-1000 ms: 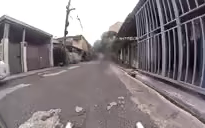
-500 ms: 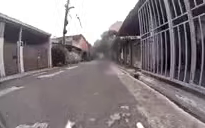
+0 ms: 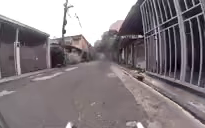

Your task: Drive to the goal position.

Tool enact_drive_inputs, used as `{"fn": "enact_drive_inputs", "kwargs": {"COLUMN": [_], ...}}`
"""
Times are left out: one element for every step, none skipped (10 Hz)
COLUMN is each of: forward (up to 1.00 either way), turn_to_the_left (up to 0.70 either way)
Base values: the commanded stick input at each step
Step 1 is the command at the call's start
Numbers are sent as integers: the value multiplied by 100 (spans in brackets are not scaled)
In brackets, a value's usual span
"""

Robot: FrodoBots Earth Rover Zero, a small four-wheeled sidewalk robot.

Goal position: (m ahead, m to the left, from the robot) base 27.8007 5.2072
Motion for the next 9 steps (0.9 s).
{"fn": "enact_drive_inputs", "kwargs": {"forward": [68, 68, 69, 69, 69, 69, 68, 68, 68], "turn_to_the_left": [0, 0, 0, 0, 0, 0, 0, -1, -1]}}
